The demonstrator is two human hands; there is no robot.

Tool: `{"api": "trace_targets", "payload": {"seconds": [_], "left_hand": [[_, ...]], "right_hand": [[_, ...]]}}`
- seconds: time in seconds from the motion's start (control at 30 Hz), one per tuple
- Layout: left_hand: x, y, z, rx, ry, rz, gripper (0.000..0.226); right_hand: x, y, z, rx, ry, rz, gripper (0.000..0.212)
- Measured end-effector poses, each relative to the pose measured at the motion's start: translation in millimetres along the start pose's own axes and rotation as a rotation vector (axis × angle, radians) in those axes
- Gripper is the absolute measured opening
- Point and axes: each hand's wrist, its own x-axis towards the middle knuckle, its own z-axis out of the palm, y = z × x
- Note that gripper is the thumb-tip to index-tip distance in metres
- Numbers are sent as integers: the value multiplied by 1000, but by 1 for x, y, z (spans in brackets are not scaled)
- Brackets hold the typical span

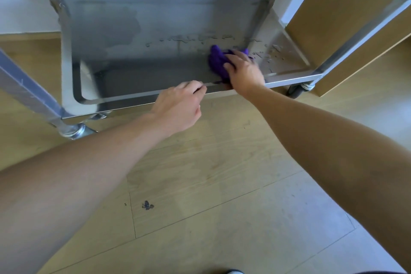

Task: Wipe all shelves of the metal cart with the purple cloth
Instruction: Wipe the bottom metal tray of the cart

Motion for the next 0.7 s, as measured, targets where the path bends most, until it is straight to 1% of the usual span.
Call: {"api": "trace_targets", "payload": {"seconds": [0.1,0.17,0.23,0.3,0.43,0.5,0.53,0.57,0.6,0.7], "left_hand": [[2,-3,-4,5,-40,3,46],[-1,-12,-8,3,-31,-23,40],[-9,-25,-13,5,-7,-51,34],[-20,-40,-16,38,22,-60,31],[-41,-67,-22,86,86,-76,32],[-48,-76,-26,93,99,-83,32],[-51,-80,-27,96,97,-86,33],[-53,-83,-29,97,89,-88,33],[-56,-86,-30,96,79,-88,33],[-66,-96,-33,112,50,-93,34]], "right_hand": [[-4,17,-3,-1,67,195,41],[-6,8,3,-39,100,245,41],[-3,-15,9,-45,103,243,40],[-1,-47,19,-30,68,137,39],[-5,-117,43,12,-76,-243,39],[-4,-125,45,15,-131,-350,40],[0,-121,43,8,-138,-375,41],[4,-114,40,4,-128,-368,41],[9,-105,36,-2,-102,-323,41],[23,-73,27,-21,1,-30,40]]}}
